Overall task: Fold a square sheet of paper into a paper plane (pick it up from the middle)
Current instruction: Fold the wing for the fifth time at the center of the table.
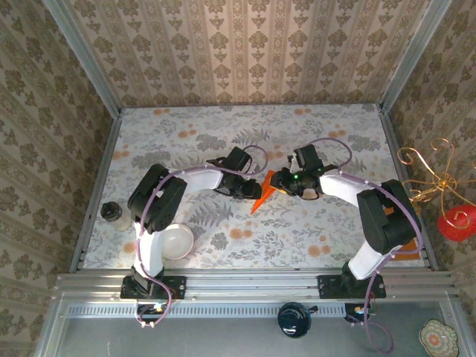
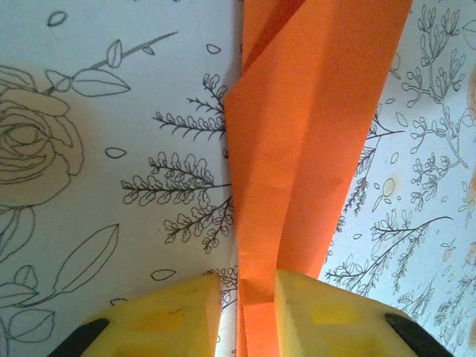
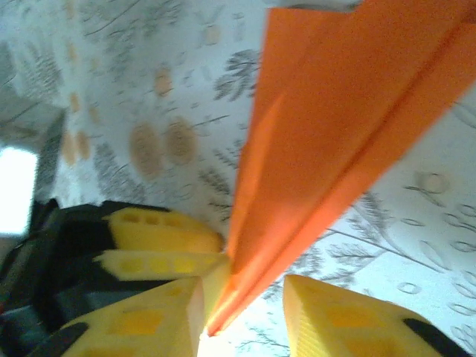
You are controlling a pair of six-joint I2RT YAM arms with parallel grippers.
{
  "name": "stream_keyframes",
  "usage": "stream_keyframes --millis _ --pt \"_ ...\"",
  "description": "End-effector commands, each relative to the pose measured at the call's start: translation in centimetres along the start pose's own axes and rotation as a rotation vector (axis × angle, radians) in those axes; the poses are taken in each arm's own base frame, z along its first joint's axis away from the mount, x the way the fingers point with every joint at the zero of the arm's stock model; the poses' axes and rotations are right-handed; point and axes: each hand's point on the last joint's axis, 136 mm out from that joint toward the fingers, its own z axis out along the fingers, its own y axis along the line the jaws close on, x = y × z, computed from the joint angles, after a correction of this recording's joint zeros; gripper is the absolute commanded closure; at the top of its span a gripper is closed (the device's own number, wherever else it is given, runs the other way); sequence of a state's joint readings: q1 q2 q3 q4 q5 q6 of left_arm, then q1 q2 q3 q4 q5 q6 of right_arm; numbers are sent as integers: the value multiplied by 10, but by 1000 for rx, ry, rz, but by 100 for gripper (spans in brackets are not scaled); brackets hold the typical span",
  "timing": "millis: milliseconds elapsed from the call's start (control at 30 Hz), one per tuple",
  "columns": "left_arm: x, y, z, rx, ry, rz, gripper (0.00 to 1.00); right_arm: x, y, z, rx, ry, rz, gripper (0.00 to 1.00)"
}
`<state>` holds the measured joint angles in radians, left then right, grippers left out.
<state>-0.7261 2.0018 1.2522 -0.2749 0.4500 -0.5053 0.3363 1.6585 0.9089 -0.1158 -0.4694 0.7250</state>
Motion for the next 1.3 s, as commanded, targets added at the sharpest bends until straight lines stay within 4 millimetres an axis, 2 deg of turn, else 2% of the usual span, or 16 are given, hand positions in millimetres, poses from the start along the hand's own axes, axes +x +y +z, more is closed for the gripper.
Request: stream_keyframes --millis 0,200,367,767,1267 --pt "19 17 16 -57 75 -37 72 1 19 10 -88 42 -28 72" --pt "21 18 17 -59 84 -41 72 -1 18 28 -82 76 -7 77" --pt "23 20 19 -61 92 -44 72 3 7 40 -39 106 14 78" --pt "26 23 20 -64 102 -51 72 7 -16 44 64 112 34 78" --pt "31 25 23 -69 120 -59 74 8 -22 49 85 117 38 77"
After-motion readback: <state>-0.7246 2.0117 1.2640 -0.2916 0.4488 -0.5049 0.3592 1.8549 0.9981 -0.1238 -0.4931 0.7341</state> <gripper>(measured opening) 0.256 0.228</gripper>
